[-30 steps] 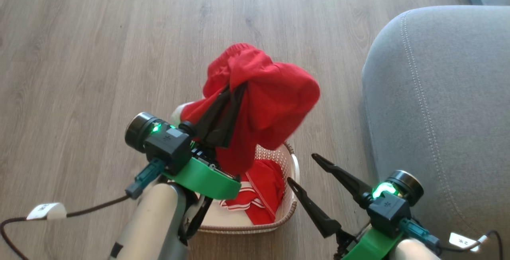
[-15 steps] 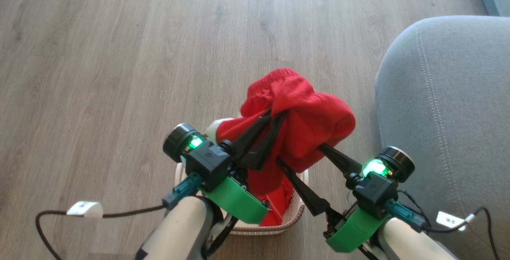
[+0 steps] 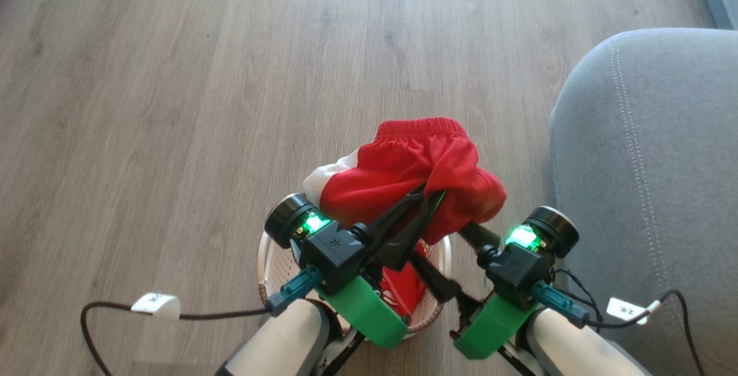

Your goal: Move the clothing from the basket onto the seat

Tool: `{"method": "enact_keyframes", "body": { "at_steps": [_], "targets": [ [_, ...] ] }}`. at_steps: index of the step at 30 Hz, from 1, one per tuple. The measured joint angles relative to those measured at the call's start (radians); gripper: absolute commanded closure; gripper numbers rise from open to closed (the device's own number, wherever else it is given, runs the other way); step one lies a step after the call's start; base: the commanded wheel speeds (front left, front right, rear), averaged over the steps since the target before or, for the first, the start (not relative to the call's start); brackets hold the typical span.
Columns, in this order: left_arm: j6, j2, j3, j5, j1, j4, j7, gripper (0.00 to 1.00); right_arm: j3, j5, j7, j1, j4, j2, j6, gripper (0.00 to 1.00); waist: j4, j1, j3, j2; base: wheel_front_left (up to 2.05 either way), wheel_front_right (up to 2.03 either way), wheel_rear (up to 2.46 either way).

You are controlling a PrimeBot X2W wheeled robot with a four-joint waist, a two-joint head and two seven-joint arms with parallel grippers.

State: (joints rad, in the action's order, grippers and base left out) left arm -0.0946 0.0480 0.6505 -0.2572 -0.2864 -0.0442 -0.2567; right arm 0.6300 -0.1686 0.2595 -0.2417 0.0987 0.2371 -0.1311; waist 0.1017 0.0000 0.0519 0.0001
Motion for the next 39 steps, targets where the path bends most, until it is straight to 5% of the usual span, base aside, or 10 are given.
{"method": "enact_keyframes", "body": {
  "at_steps": [14,15,16,18,21,39],
  "targets": [
    [0.020,0.000,-0.006,0.000,-0.021,-0.002,0.000,1.00,-0.081,-0.009,0.000,0.000,0.001,-0.025,0.000,1.00,0.002,0.0000,0.014,0.0000,0.00,0.00,0.00],
    [0.022,0.000,-0.006,0.000,-0.021,0.000,0.000,0.93,-0.087,-0.009,0.000,0.000,-0.003,-0.026,0.000,1.00,0.001,0.0000,0.014,0.0000,0.00,0.00,0.00],
    [0.029,0.000,-0.007,0.000,-0.021,0.003,0.000,0.65,-0.094,-0.009,0.000,0.001,-0.007,-0.028,0.000,1.00,0.001,0.0000,0.015,0.0000,0.00,0.00,0.00],
    [0.029,0.000,-0.008,0.001,-0.021,0.006,0.000,0.32,-0.111,-0.008,0.000,0.002,-0.016,-0.032,0.000,1.00,0.000,0.0000,0.015,0.0000,0.00,0.00,0.00],
    [0.037,0.000,-0.016,0.003,-0.021,0.005,0.000,0.00,-0.131,-0.004,0.000,0.003,-0.031,-0.035,0.000,1.00,-0.001,0.0000,0.015,0.0000,0.00,0.00,0.00],
    [0.009,0.000,-0.070,0.054,0.054,-0.116,0.000,0.00,-0.383,0.037,0.000,0.018,-0.080,-0.033,0.000,1.00,-0.006,0.0000,0.006,0.0000,0.00,0.00,0.00]
  ]
}}
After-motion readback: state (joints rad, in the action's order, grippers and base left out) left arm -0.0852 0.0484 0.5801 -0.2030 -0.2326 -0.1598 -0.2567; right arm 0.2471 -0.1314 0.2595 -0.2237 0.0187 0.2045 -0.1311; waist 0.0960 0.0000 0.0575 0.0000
